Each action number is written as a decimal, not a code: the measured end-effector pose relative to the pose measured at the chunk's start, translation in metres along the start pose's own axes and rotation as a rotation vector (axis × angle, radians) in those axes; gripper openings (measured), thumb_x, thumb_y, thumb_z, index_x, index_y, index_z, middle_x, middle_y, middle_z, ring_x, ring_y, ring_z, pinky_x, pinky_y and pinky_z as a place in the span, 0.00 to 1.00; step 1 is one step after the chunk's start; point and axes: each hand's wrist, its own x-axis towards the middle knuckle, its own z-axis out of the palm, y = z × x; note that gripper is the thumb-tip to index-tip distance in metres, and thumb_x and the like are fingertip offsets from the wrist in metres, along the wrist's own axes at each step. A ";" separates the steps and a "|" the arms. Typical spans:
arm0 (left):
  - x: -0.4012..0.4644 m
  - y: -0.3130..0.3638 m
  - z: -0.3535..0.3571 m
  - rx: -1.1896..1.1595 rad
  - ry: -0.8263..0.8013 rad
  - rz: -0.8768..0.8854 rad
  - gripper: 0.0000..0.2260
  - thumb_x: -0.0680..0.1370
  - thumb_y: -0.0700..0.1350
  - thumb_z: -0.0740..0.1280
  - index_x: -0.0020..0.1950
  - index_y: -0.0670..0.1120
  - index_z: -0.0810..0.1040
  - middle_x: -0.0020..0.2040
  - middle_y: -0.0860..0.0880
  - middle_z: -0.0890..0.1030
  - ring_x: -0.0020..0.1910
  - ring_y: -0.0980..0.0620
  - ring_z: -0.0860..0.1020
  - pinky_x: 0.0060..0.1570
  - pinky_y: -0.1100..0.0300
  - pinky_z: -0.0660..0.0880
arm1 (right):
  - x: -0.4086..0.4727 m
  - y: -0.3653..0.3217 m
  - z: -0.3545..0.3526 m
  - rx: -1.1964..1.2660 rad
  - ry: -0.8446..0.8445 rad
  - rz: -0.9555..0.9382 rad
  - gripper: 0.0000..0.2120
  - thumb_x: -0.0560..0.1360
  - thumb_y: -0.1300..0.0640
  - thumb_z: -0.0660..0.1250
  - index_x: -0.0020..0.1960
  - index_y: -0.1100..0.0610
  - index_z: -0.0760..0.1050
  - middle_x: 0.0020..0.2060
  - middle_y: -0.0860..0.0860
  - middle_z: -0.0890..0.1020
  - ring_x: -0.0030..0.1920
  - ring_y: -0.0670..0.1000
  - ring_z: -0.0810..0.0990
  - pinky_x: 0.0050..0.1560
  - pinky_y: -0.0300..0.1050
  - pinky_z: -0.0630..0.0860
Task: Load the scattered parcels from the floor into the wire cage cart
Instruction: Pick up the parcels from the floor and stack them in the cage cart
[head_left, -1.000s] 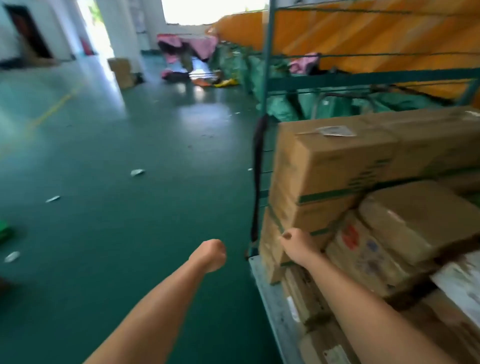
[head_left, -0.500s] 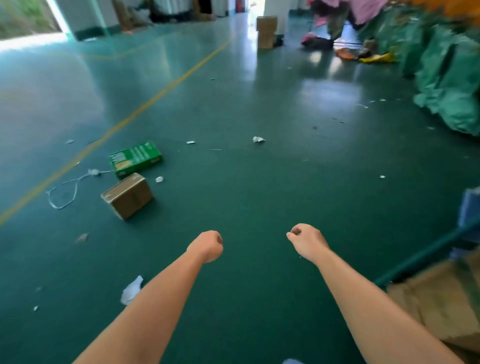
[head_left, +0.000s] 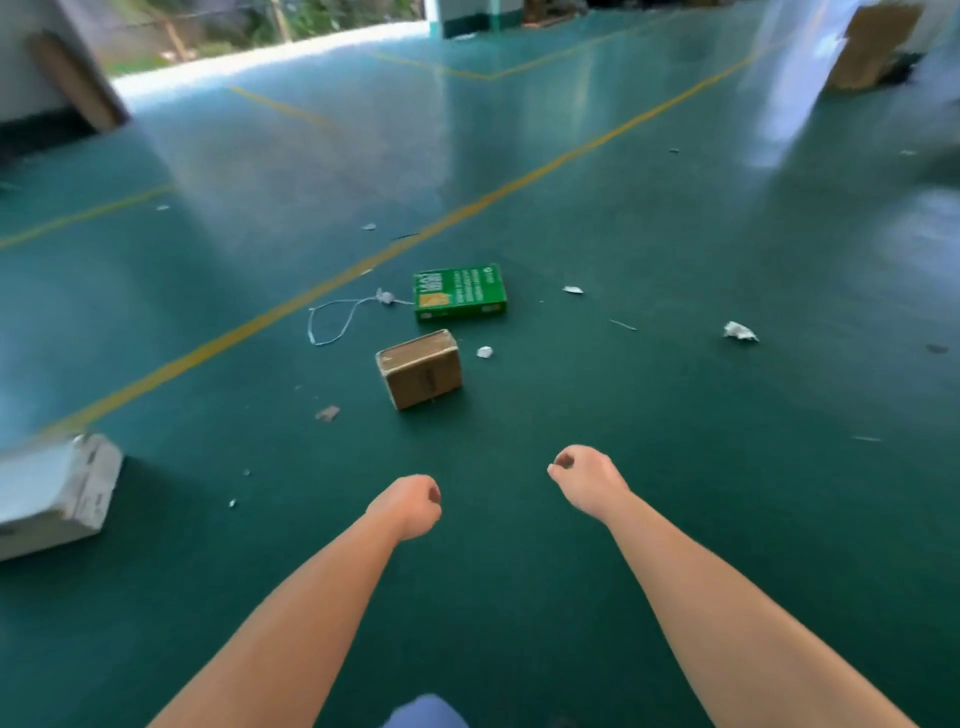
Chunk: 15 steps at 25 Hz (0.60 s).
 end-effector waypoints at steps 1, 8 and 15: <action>0.011 -0.007 -0.014 -0.029 0.025 -0.024 0.15 0.78 0.43 0.61 0.65 0.47 0.75 0.65 0.48 0.75 0.62 0.48 0.75 0.61 0.55 0.73 | 0.023 -0.018 -0.002 -0.013 -0.014 -0.028 0.13 0.80 0.50 0.60 0.61 0.54 0.74 0.57 0.51 0.78 0.53 0.53 0.77 0.52 0.46 0.74; 0.117 -0.087 -0.102 -0.187 0.053 -0.153 0.14 0.79 0.44 0.62 0.64 0.46 0.74 0.65 0.47 0.75 0.59 0.47 0.76 0.59 0.55 0.74 | 0.179 -0.157 0.037 -0.112 -0.129 -0.154 0.13 0.80 0.51 0.61 0.61 0.55 0.74 0.57 0.52 0.77 0.52 0.52 0.74 0.52 0.45 0.72; 0.234 -0.166 -0.205 -0.227 0.004 -0.217 0.16 0.79 0.43 0.61 0.67 0.45 0.73 0.67 0.47 0.73 0.64 0.47 0.73 0.62 0.56 0.71 | 0.300 -0.275 0.070 -0.123 -0.198 -0.112 0.13 0.79 0.50 0.61 0.61 0.55 0.74 0.56 0.52 0.79 0.54 0.53 0.79 0.56 0.48 0.75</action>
